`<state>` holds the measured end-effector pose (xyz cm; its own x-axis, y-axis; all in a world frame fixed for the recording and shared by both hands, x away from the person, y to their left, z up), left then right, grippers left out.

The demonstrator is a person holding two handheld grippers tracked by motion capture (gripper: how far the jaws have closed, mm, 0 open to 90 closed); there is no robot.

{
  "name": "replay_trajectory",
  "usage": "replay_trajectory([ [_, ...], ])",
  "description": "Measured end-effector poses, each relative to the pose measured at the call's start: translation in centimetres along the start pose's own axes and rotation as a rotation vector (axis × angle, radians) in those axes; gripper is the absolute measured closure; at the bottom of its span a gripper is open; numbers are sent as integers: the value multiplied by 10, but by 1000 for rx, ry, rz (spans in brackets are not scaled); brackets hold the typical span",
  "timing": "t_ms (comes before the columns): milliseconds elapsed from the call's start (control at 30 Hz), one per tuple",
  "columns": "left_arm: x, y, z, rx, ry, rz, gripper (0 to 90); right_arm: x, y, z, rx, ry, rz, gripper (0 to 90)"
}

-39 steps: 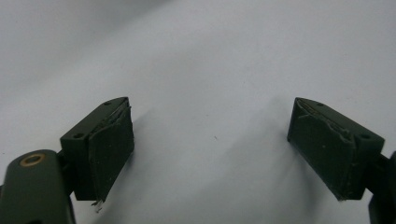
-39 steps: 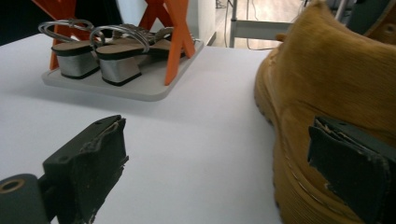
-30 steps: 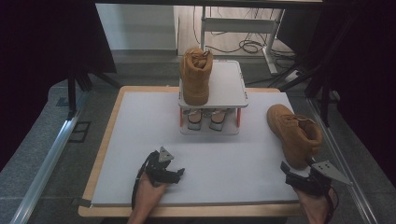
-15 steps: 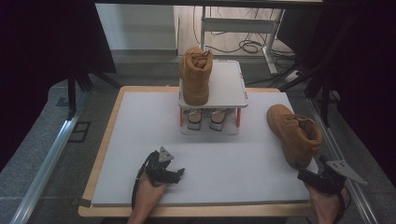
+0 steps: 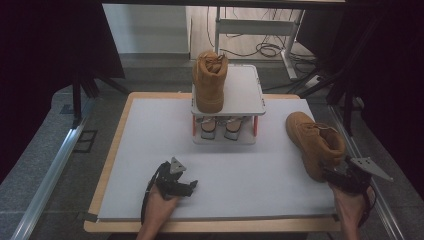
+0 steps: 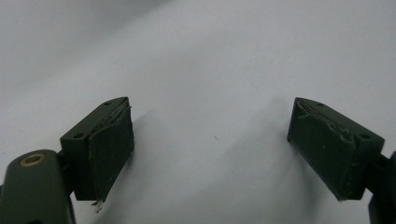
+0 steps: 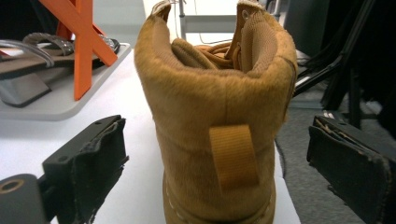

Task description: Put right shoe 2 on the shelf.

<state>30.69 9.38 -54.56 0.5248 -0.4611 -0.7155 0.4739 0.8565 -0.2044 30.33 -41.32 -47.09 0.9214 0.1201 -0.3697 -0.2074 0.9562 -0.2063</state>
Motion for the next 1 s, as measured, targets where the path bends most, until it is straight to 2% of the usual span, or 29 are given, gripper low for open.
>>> replay_trajectory([
  [333, 0, 0, 0, 0, 0, 0, 142, 18, -2, 8, -34, -11, -1, 37],
  [567, 0, 0, 0, 0, 0, 0, 142, 30, -2, 11, -51, -61, -1, 37],
  [1000, 0, 0, 0, 0, 0, 0, 142, 51, -2, 13, -50, -76, -12, 49],
])
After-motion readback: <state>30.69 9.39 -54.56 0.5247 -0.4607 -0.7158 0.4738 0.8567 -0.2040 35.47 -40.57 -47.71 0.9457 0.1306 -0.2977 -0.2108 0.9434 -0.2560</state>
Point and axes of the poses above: each handheld gripper's, and its own axes: x roughly forward along the jaws, z roughly out of its top, y roughly to its left, the point moved 3 cm from there along x, roughly forward along the jaws, and after that the axes turned 15 degrees about -x, right-handed, at the moved point
